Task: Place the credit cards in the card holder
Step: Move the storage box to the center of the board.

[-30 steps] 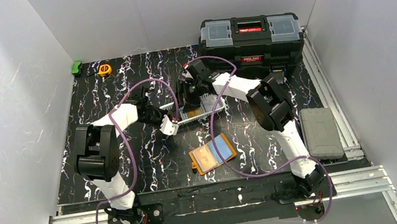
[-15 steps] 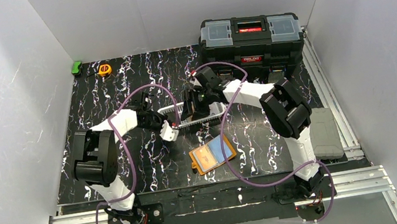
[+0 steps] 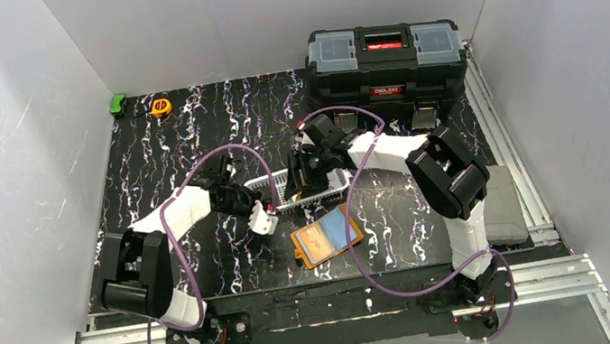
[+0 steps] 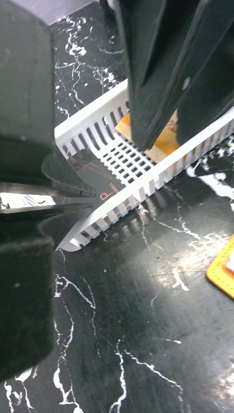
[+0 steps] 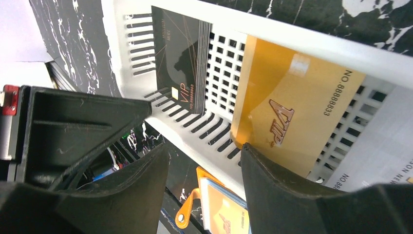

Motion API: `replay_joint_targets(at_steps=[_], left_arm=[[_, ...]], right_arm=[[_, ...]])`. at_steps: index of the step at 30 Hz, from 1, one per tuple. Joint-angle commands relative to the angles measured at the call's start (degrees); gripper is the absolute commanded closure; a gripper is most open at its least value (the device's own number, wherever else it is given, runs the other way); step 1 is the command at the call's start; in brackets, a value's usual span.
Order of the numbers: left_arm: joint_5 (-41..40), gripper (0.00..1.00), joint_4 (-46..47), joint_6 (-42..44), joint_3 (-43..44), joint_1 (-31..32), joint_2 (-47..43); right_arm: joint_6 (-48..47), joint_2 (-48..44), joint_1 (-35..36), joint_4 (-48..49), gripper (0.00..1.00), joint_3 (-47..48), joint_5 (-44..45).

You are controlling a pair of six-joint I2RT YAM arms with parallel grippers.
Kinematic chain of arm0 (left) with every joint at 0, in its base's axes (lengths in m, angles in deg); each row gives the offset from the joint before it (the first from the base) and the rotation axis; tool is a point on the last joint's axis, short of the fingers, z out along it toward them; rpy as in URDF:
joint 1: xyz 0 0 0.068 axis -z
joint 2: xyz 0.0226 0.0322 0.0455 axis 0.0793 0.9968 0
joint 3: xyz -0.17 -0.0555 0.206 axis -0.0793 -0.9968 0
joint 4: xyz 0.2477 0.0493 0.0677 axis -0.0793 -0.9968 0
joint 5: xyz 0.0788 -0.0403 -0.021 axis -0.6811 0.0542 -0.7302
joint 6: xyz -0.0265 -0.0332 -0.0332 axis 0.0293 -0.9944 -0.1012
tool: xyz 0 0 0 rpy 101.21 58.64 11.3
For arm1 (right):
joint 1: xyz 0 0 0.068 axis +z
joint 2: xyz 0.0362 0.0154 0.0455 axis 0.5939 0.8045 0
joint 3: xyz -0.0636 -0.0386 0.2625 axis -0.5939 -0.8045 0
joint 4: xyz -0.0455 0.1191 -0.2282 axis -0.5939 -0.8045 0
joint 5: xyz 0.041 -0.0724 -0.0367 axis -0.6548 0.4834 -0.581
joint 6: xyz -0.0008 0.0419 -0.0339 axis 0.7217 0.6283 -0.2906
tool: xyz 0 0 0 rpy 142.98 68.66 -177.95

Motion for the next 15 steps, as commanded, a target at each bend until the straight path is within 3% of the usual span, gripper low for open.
replay_joint_targets(at_steps=[1, 8, 15], left_arm=[[3.41, 0.91, -1.66, -4.27, 0.50, 1.40, -3.27], [1.26, 0.93, -0.47, -9.14, 4.53, 1.40, -3.34], [-2.24, 0.96, 2.81, -7.66, 3.61, 0.19, -1.36]], right_arm=[[-1.76, -3.11, 0.36, -2.41, 0.37, 3.74, -0.04], [-1.76, -1.70, 0.36, -3.79, 0.37, 10.70, -1.96], [-0.37, 4.91, 0.61, -3.07, 0.35, 16.15, -3.14]])
